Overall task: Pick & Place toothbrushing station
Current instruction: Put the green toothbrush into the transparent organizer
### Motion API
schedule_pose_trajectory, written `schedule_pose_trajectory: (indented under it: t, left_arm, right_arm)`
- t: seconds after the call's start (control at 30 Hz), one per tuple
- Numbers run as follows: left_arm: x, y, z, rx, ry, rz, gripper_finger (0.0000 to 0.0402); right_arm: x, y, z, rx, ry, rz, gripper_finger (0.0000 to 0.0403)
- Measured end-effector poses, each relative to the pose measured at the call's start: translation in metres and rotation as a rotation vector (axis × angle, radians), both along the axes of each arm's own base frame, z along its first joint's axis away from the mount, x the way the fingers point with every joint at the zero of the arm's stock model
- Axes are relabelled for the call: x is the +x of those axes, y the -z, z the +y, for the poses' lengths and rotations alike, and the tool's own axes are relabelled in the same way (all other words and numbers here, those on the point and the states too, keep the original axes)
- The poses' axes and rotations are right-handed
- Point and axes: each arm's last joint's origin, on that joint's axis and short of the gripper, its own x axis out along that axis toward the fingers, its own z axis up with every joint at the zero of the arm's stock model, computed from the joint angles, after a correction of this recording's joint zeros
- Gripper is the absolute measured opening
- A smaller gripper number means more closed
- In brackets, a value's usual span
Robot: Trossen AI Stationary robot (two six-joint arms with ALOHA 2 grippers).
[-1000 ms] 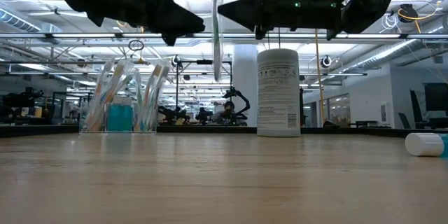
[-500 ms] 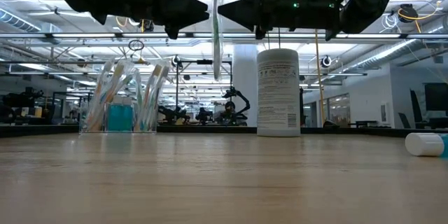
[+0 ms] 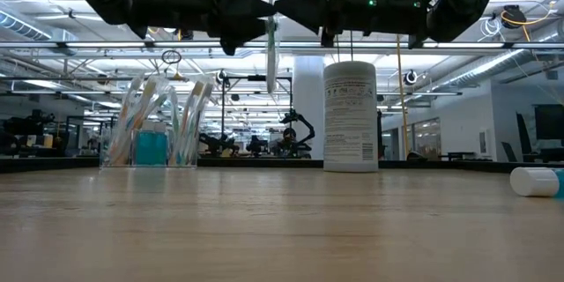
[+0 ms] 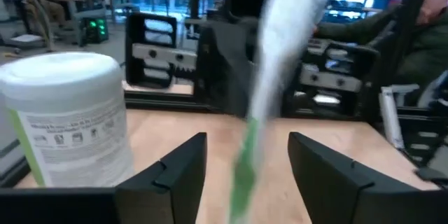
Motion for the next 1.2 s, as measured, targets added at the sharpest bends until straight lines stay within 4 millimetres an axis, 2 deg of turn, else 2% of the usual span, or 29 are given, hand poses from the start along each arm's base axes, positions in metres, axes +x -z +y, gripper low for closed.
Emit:
schedule_pose_trajectory:
  t: [0.13,0.43,0.57,0.8,0.93,1.07,1.2]
  left_arm:
    - [0.007,-0.001,0.002,0.002,-0.005,0.002,0.0172]
    - [0.007,0.003,0.003,-0.003,-0.006,0.043,0.0053]
    - [0.005,0.004,0.006,-0.015,-0.019,0.068,0.0014]
    - [0.003,0.005,0.009,-0.039,-0.035,0.086,0.0037]
    - [0.000,0.005,0.013,-0.020,-0.084,0.114,0.0020]
    - [-0.017,-0.011,0.023,0.008,-0.247,0.126,0.0011]
    - [-0.044,-0.026,0.030,0.056,-0.402,0.188,0.0032]
  right_arm:
    - [0.000,0.001,0.000,0.001,0.002,0.008,0.0000]
    - [0.000,0.002,-0.003,0.000,0.012,0.022,0.0000]
    - [0.000,0.004,-0.005,0.005,0.018,0.046,0.0003]
    - [-0.001,0.006,-0.005,0.012,0.023,0.099,0.0044]
    - [-0.003,0.006,-0.007,0.026,0.085,0.128,0.0080]
    - [-0.005,0.010,-0.010,0.044,0.208,0.192,0.0111]
    - [-0.007,0.016,-0.011,0.047,0.256,0.259,0.0133]
